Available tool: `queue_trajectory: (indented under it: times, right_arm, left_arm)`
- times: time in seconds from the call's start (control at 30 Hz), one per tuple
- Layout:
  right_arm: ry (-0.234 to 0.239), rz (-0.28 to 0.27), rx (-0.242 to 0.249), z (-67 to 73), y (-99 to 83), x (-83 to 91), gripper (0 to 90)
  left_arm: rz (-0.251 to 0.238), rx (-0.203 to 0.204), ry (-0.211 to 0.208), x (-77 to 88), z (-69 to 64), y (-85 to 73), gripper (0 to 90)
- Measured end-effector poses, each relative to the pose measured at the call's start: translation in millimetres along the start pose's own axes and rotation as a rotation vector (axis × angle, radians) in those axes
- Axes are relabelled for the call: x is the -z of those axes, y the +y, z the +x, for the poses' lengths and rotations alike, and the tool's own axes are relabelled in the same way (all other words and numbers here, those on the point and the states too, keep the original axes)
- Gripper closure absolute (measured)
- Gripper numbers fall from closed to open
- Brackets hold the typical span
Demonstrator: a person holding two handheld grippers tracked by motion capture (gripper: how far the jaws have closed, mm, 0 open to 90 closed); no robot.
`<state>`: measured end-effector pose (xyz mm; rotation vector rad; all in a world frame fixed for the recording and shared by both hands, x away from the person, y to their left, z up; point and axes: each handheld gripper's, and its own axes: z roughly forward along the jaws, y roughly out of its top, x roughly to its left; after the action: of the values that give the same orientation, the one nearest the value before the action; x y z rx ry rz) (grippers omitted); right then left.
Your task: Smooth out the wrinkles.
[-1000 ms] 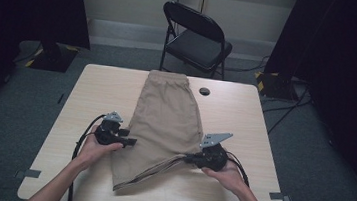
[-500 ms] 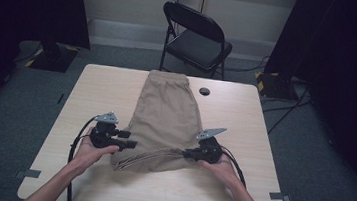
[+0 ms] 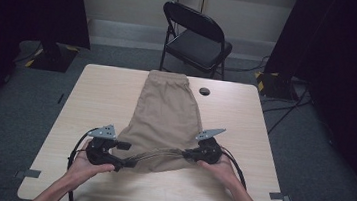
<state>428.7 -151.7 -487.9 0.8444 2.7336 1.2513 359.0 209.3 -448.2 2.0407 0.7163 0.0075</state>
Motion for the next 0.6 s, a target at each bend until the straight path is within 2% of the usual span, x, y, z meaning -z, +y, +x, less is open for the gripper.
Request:
queue_trajectory:
  times: [0.07, 0.2, 0.27, 0.3, 0.33, 0.4, 0.47, 0.6]
  right_arm:
    - [-0.003, -0.001, 0.001, 0.2, -0.3, 0.0, 86.9]
    - [-0.002, -0.006, -0.001, 0.1, -0.5, -0.1, 86.8]
    - [-0.003, -0.009, -0.002, 0.1, -0.6, 0.3, 86.5]
    - [-0.001, -0.014, -0.005, 0.2, -0.8, 1.1, 86.0]
    - [0.009, -0.025, -0.007, 0.2, -1.0, 2.4, 84.7]
    - [0.024, -0.04, -0.006, 0.1, -0.9, 5.9, 78.5]
    - [0.028, -0.059, -0.011, 0.8, -1.0, 9.7, 67.7]
    - [0.032, -0.073, 0.022, 4.5, -3.1, 15.7, 52.7]
  left_arm:
    - [0.028, 0.004, 0.005, -2.8, 1.2, -2.7, 24.8]
    - [0.063, -0.029, 0.035, -11.9, 1.8, -3.4, 30.5]
    - [0.085, -0.044, 0.058, -15.0, 3.7, -4.6, 47.3]
    - [0.095, -0.05, 0.055, -15.9, 5.6, -5.1, 53.7]
    - [0.095, -0.059, 0.071, -15.6, 6.2, -5.1, 66.7]
    - [0.092, -0.056, 0.071, -14.9, 8.5, -4.8, 77.0]
    - [0.086, -0.042, 0.068, -14.2, 12.5, -5.3, 83.7]
    - [0.07, -0.014, 0.052, -11.4, 18.7, -5.8, 86.1]
